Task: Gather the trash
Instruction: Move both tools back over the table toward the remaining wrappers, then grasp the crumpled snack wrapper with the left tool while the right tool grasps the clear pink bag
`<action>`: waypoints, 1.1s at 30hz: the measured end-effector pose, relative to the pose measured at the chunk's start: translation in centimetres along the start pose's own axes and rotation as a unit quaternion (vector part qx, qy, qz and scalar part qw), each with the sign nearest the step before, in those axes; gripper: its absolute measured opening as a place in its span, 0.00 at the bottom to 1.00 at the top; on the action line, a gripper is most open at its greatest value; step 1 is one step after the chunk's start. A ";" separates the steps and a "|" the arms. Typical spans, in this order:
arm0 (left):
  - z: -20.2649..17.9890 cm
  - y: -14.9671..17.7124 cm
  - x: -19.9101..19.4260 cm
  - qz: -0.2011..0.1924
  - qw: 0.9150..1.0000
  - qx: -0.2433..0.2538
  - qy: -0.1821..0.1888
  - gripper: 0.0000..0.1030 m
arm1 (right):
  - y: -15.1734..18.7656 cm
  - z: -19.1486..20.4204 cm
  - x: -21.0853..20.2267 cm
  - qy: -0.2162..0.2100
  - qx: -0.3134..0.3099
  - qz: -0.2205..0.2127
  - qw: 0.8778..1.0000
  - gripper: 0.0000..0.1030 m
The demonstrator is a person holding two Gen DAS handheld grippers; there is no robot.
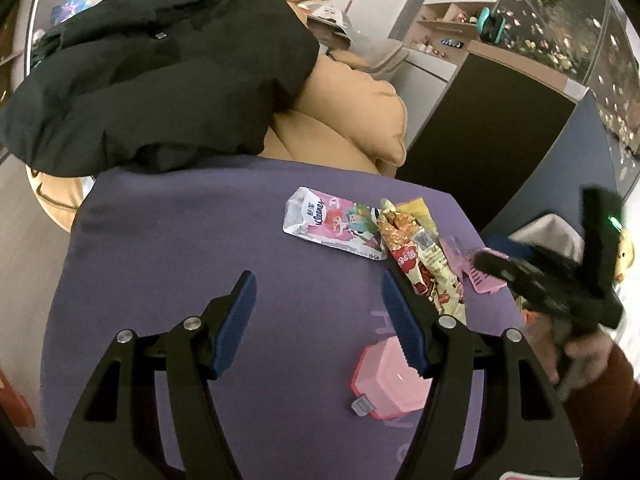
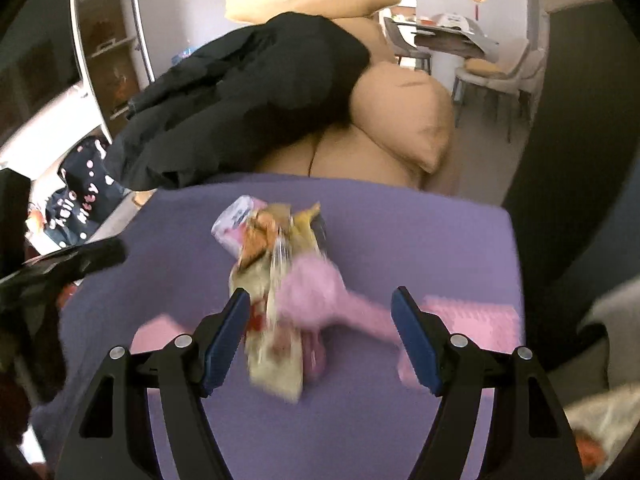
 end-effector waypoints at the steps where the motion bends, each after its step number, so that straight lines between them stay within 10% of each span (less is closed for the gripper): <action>1: 0.1 -0.1 -0.1 -0.001 1.000 0.004 0.000 0.60 | -0.4 -0.1 0.9 0.002 0.002 0.003 1.000 0.67; 4: 0.4 -0.1 -0.2 0.000 1.000 0.004 0.001 0.60 | -0.9 -0.3 3.3 0.001 0.012 0.016 1.000 0.63; 7: 0.8 -0.2 0.2 0.009 1.000 -0.008 0.011 0.60 | -0.1 -0.4 4.1 -0.019 0.023 0.035 0.999 0.38; 18: -3.8 -0.3 2.5 0.038 0.997 -0.003 0.064 0.60 | 4.8 0.7 -3.1 -0.037 0.035 0.023 0.998 0.37; 33: -9.4 -0.2 9.2 0.132 0.991 -0.008 0.015 0.60 | 12.0 0.0 -8.9 -0.008 0.057 0.011 0.998 0.37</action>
Point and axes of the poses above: each gripper's, at about its wrist camera, not at the fingertips, and x roughly the way its jaws point, z to its left, y to its underside, the point moved 1 cm from there along x, roughly the way its jaws point, and after that the axes turned 9 degrees about -y, right-handed, at the moved point
